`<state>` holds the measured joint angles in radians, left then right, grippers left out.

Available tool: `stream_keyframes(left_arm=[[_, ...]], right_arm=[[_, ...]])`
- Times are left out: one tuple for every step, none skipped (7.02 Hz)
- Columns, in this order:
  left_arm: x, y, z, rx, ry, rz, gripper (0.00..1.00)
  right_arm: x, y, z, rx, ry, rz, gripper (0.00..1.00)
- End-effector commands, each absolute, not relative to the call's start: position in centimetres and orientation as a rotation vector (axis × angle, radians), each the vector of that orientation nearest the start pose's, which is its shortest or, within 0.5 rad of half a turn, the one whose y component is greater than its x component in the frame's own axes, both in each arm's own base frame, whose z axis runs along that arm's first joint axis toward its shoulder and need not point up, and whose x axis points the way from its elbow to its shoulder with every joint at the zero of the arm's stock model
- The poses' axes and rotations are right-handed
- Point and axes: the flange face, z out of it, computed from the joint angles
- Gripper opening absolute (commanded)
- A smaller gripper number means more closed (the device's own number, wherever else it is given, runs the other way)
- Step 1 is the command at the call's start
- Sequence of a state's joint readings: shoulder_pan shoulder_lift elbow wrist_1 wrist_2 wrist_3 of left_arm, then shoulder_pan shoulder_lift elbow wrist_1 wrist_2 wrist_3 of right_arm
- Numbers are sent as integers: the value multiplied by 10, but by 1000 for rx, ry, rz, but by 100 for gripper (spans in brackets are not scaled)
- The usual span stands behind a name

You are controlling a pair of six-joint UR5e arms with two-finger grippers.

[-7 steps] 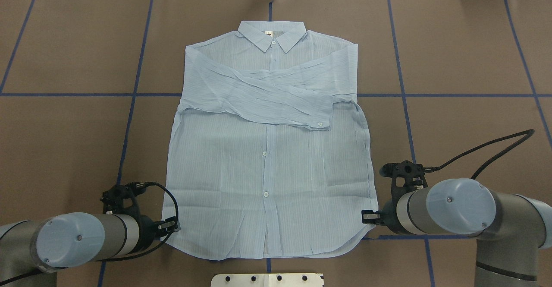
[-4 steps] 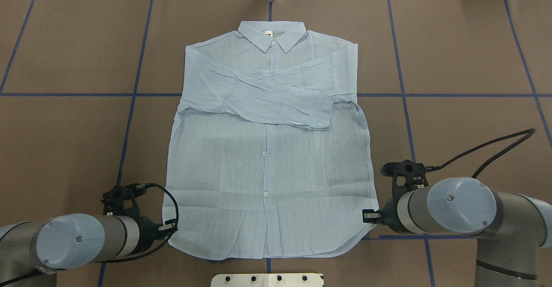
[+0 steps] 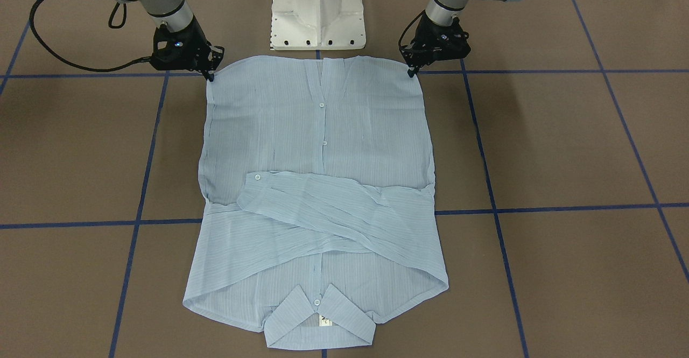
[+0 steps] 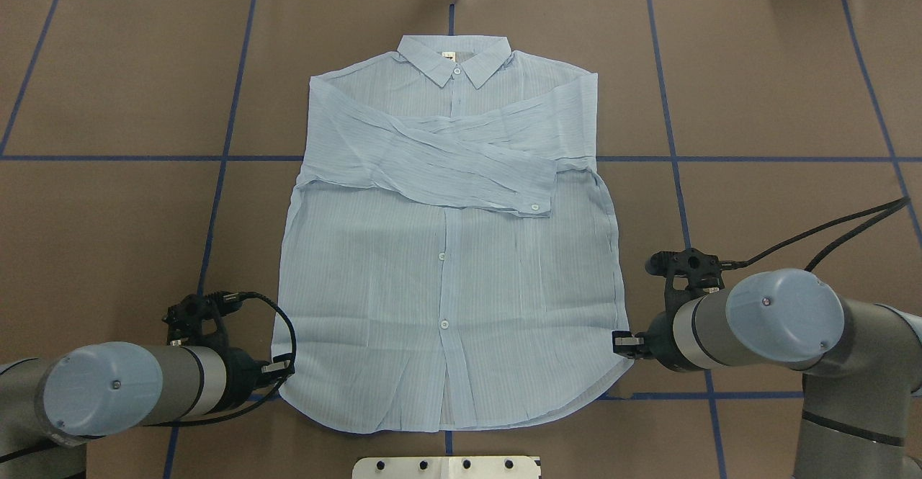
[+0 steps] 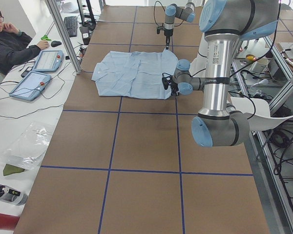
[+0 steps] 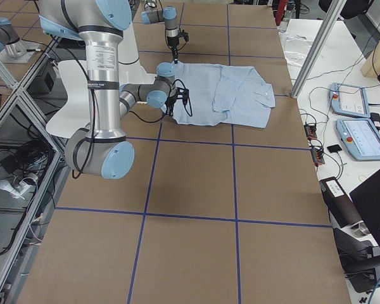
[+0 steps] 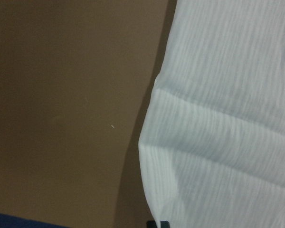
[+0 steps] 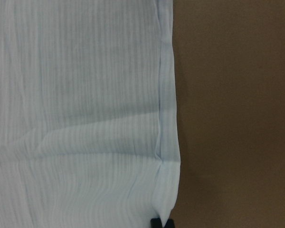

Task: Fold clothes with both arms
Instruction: 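Grasp the hem corners nearest the robot with both grippers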

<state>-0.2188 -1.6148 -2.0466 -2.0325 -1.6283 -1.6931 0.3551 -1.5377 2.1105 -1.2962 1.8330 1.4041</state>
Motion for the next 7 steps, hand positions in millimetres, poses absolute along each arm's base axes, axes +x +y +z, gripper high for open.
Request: stream_keyframes(left_arm=[[449,-248,362,44,991,-238,0],[439,-264,359,45,1001,-232,0],[432,-272,357,32,1010,-231,0],[426,-274,349,58,1026,-201,0],[424,-274,343,63,1042,-183,0],[425,-275,338,55,1053,-176,0],[424,-276,337,53,1058,-176,0]], right_arm=[[-406,-280,363,-27,-883,80,0],[-401,-285,363,-35,-889,87,0],[-396,-291,362,-48,-896,93,0],[-392,-296,360,-50,-903,96,0],[-389,-303,354,-54,-917,104,0],[-384,-309,352,-62,-926,111,0],[-374,-319,351,-73,-935,126,0]])
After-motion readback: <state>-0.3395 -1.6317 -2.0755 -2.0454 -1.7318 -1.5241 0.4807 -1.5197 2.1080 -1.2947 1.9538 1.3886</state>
